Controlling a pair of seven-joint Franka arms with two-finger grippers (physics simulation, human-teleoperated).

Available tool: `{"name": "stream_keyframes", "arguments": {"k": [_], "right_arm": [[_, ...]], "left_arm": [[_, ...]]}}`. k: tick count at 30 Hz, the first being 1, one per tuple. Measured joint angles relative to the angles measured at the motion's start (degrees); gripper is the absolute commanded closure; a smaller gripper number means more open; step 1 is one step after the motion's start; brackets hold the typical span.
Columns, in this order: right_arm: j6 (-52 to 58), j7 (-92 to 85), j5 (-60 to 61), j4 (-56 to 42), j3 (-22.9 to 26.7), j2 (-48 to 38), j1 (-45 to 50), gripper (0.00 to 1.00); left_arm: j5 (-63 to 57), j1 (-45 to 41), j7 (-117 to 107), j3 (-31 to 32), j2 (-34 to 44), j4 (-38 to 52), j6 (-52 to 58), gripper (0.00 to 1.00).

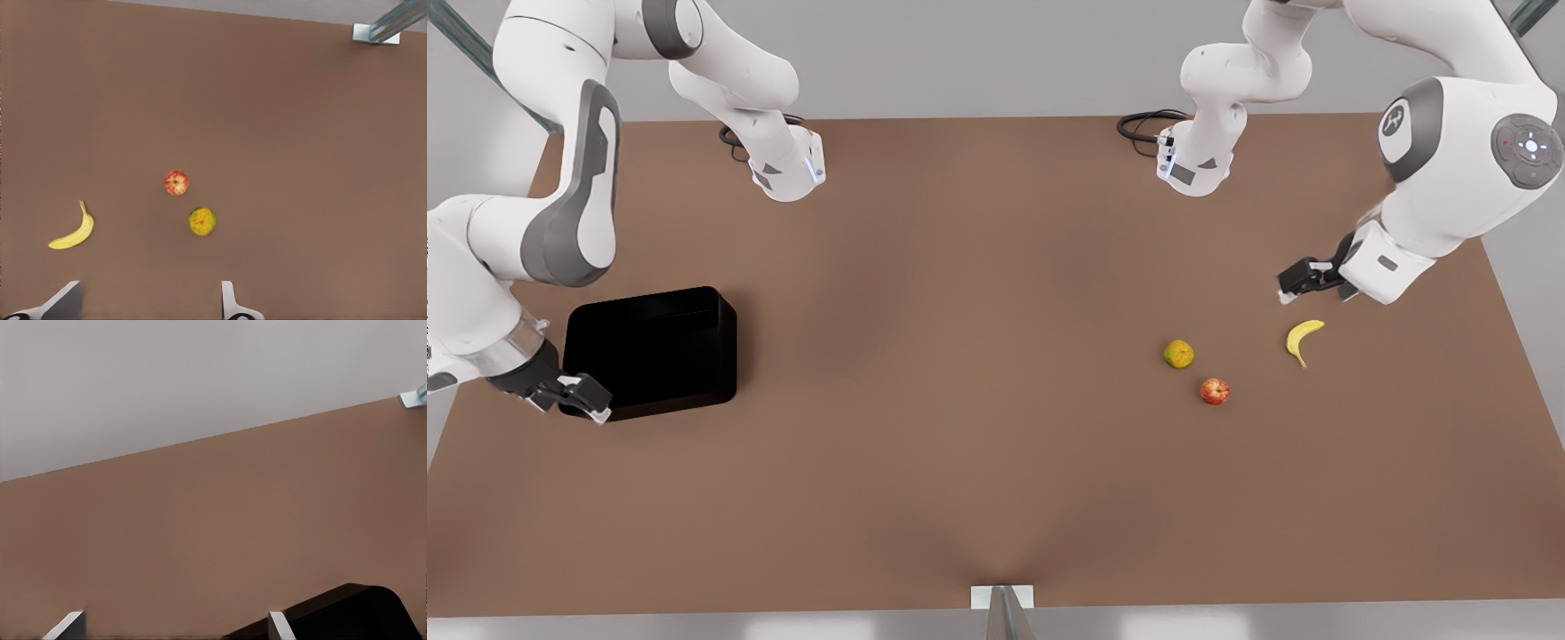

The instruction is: Place the storage box in the middle with the right arm, and place the apple in the storage box with the left arm

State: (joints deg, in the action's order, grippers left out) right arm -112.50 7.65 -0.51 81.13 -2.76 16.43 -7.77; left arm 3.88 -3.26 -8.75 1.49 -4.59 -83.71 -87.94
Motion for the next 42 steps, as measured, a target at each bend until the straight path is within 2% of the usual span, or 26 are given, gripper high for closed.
{"name": "stream_keyframes", "arguments": {"k": [1, 3, 6, 7, 9, 10, 12, 15, 16, 17, 20, 24, 29, 33, 37, 41, 42], "right_arm": [[1.8, 0.0, -0.4, 0.1, -0.2, 0.0, 0.8, 0.0], [3.9, -0.5, -0.5, 0.0, 0.0, -0.1, -0.2, 0.0], [4.4, -0.7, -0.4, 0.9, 0.3, 1.3, -5.8, 0.0], [5.8, -0.5, -0.4, 0.8, 0.3, 1.5, -8.6, 0.0], [8.1, -4.8, -0.5, 0.8, 0.9, 2.3, -14.1, 0.0], [8.1, -11.3, -0.5, 0.6, 3.7, 2.5, -14.7, 0.0], [8.3, -13.2, 0.0, 0.6, 4.8, 3.5, -15.6, 0.0], [8.3, -32.9, 0.2, 0.9, 4.3, 6.5, -21.6, 0.0], [8.3, -42.9, 0.2, 0.8, 4.3, 7.8, -23.5, 0.0], [8.1, -45.6, 0.5, 0.7, 4.2, 8.5, -24.7, 0.0], [5.7, -44.0, 2.3, 1.4, 4.2, 12.1, -24.8, 0.0], [-5.4, -38.6, 2.3, 10.8, 3.7, 12.0, -24.4, 0.0], [-6.9, -38.9, 1.7, 11.1, 3.8, 14.4, -24.8, 0.0], [-11.0, -38.5, 1.8, 22.1, 3.8, 8.2, -24.7, 0.0], [-13.3, -39.9, 1.6, 22.3, 4.2, 9.9, -25.0, 0.0], [-13.9, -48.7, 1.6, 23.7, 4.3, 10.6, -25.7, 0.0], [-17.5, -49.4, 1.6, 25.9, 4.3, 10.5, -25.8, 0.0]], "left_arm": [[0.0, 0.3, 0.1, 0.0, 0.0, -0.8, -0.7, 0.0], [0.3, 0.1, -0.1, 0.1, -0.6, -10.4, -5.5, 0.0], [0.4, -2.3, 0.4, 0.1, -5.5, -11.0, -5.6, 0.0], [0.4, -2.7, 0.4, 0.1, -6.4, -12.0, -8.6, 0.0], [0.1, -4.2, 0.2, 0.6, -5.6, -19.1, -21.8, 0.0], [-1.6, -3.0, -0.4, 3.6, -5.4, -23.3, -28.8, 0.0], [-4.1, -1.2, -1.4, 3.9, -5.6, -28.9, -37.2, 0.0], [-5.5, -0.8, -1.9, 4.0, -6.8, -29.7, -37.6, 0.0], [-5.7, -0.5, -2.9, 4.0, -7.5, -31.3, -40.9, 0.0], [-5.9, -0.4, -3.0, 4.0, -8.8, -32.1, -43.0, 0.0], [-6.2, 2.9, -2.9, 4.1, -13.7, -32.0, -46.6, 0.0], [-6.4, 6.3, -2.2, 6.8, -17.7, -32.1, -49.8, 0.0], [-6.5, 8.0, -2.6, 9.5, -22.6, -33.4, -56.2, 0.0], [-8.5, 9.2, -2.2, 9.5, -22.7, -33.1, -56.5, 0.0], [-10.7, 10.5, -2.2, 9.5, -24.2, -32.9, -56.6, 0.0], [-11.4, 10.5, -2.2, 9.5, -24.9, -33.0, -57.8, 0.0], [-11.5, 10.5, -2.2, 9.5, -25.0, -33.2, -57.8, 0.0]]}}
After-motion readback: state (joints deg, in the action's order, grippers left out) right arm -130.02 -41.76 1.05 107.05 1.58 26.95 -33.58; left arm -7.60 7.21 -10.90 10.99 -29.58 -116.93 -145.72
